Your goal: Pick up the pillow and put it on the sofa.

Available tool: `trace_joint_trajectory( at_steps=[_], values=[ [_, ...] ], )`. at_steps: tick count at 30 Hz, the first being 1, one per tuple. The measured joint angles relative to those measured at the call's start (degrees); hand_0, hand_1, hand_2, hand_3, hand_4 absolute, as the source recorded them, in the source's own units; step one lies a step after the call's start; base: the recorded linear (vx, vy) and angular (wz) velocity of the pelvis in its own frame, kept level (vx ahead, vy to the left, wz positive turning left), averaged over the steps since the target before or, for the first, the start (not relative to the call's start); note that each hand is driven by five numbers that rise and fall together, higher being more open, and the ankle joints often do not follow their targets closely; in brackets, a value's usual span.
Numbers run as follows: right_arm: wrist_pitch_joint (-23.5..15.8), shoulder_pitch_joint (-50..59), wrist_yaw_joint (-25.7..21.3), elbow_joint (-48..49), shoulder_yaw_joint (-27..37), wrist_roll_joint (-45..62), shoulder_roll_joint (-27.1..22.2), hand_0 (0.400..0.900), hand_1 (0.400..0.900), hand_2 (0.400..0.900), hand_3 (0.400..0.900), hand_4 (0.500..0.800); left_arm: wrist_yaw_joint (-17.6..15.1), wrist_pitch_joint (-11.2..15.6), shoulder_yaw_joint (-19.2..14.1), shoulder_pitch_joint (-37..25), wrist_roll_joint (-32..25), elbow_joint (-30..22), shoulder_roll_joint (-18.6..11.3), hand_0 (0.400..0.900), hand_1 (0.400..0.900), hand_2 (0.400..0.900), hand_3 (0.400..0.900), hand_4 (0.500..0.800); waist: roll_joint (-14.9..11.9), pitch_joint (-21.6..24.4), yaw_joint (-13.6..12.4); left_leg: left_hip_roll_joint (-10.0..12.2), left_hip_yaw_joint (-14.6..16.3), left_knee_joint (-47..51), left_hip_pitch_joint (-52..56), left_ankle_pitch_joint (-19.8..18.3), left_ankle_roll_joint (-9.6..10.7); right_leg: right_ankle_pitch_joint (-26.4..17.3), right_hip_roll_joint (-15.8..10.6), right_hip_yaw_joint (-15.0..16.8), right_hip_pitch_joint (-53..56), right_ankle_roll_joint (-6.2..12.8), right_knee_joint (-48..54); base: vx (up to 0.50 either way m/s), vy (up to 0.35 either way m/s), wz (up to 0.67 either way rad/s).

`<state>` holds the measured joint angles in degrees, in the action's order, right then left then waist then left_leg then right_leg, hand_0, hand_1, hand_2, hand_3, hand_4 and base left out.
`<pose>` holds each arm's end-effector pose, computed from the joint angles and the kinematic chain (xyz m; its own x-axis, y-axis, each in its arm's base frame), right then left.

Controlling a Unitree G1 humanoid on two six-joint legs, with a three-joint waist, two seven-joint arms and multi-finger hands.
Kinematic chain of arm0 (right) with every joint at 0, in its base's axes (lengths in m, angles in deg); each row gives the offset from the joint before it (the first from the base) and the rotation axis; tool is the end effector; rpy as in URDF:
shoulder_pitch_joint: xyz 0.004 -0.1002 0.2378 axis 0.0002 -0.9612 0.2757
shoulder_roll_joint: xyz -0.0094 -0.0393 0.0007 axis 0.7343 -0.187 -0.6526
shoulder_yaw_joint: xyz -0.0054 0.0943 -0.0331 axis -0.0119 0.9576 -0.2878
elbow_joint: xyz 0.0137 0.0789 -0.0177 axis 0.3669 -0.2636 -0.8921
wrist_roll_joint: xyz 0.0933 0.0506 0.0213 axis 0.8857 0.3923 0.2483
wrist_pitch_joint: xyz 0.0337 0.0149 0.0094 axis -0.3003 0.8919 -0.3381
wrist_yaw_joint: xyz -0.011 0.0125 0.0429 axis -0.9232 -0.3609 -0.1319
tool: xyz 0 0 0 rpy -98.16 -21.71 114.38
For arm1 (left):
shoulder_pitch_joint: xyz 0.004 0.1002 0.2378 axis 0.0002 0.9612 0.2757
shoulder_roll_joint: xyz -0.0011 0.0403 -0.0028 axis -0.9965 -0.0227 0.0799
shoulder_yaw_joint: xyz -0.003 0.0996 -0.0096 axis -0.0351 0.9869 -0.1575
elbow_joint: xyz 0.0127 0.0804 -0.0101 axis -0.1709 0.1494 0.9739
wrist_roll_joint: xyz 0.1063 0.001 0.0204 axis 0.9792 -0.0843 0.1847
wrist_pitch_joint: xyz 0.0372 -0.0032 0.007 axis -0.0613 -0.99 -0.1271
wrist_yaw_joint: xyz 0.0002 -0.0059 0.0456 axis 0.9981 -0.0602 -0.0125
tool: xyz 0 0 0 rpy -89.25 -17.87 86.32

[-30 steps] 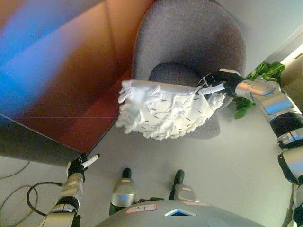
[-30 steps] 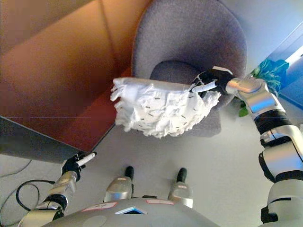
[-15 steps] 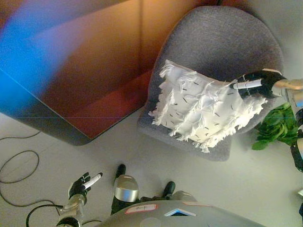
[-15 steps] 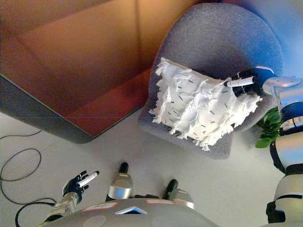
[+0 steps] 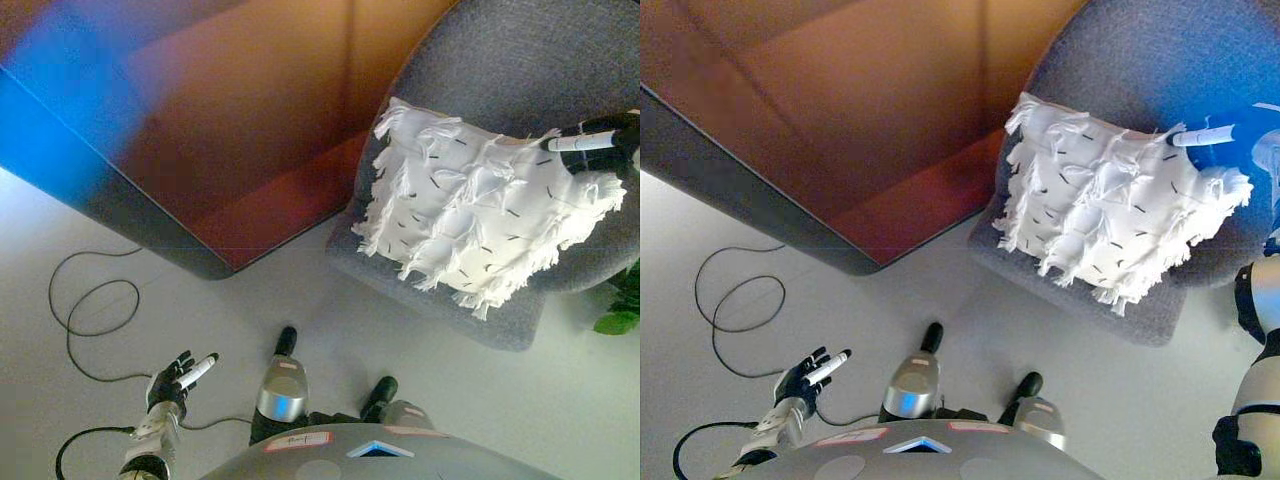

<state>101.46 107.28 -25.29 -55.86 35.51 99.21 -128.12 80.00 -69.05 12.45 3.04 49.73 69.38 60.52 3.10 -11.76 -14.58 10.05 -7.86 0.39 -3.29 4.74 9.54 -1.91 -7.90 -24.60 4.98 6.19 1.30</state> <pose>0.3027 -0.3735 0.2159 0.7922 -0.3897 -0.4696 0.0682 0.8212 -0.5665 0.0598 0.2783 -0.0978 0.4997 0.3688 -0.7838 -0.4081 0.8984 0.1626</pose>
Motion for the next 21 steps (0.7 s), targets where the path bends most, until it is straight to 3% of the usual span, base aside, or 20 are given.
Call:
trace_joint_trajectory(
  at_steps=[11,17,21],
  values=[
    [3.63,1.18,-5.89,-1.35,2.40,-1.17,-2.07,0.900,0.900,0.900,0.900,0.800,0.76,0.69,0.07,-0.68,0.00,-1.14,0.00,0.900,0.900,0.900,0.900,0.800,-0.20,-1.10,0.21,0.23,0.08,0.07,0.72,0.17,0.06,0.41,0.04,0.58,0.20,-0.12,-0.82,0.03,0.006,-0.11],
    [3.98,1.49,-8.79,-1.37,4.48,-1.17,-4.23,0.900,0.900,0.900,0.900,0.800,0.74,0.63,0.09,-0.64,0.00,-1.19,-0.01,0.900,0.900,0.900,0.900,0.800,-0.90,-1.38,0.47,0.65,2.09,1.04,3.61,0.17,0.05,0.38,0.13,2.46,1.46,-0.14,-0.77,-0.01,0.035,-0.18],
    [3.60,1.47,-8.83,-1.27,4.48,-0.81,-5.41,0.900,0.900,0.900,0.900,0.800,0.61,0.51,0.20,-0.45,0.00,-0.48,-0.08,0.900,0.900,0.900,0.900,0.800,-2.05,-1.05,2.08,0.84,3.57,1.50,4.59,0.13,-0.01,0.35,0.08,3.77,1.28,-0.17,-0.76,-0.06,0.063,-0.30]
  ],
)
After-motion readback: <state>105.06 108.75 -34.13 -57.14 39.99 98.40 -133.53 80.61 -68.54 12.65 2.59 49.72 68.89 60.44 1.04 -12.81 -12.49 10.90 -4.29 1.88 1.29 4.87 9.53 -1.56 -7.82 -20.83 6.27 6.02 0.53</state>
